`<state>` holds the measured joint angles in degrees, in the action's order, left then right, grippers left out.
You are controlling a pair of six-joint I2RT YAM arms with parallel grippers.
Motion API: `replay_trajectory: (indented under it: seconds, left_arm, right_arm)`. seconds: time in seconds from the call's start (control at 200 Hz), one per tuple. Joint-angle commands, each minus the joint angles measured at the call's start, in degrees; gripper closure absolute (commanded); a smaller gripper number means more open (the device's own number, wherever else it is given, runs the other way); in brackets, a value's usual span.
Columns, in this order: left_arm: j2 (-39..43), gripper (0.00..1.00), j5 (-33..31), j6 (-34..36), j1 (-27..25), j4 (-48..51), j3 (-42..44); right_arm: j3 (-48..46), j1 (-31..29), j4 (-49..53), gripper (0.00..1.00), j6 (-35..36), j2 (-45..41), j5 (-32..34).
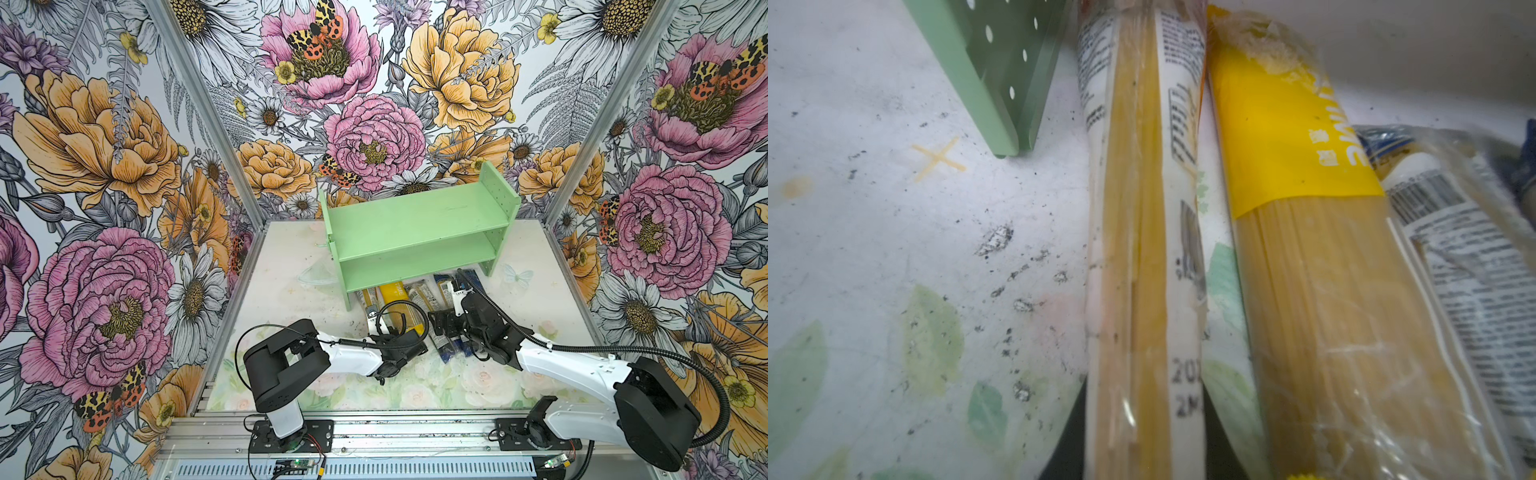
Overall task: Place and organize the pasta boxes and bags onto the shelf
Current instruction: 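Lower the left gripper and close it on the red-and-white spaghetti pack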
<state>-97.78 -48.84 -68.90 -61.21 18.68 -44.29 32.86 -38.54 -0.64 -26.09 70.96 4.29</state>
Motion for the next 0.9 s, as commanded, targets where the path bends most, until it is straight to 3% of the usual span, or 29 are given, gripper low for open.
replay_trajectory:
  seconds: [0.0, 0.44, 0.896]
  left_arm:
    - [-2.74, 1.00, 8.45, -0.03, 0.25, 5.70, 0.94]
    - [3.91, 1.00, 7.44, -0.61, -2.37, 15.13, -2.93]
    - [10.12, 1.00, 10.74, 0.35, -6.59, 25.78, -9.73]
  right_arm:
    - [0.11, 0.40, -0.39, 0.07, 0.28, -1.41, 0.36]
    - [0.34, 2.56, 1.34, 0.07, 0.77, -3.11, -1.73]
    - [1.77, 6.13, 3.89, 0.07, 1.88, -1.92, -5.96]
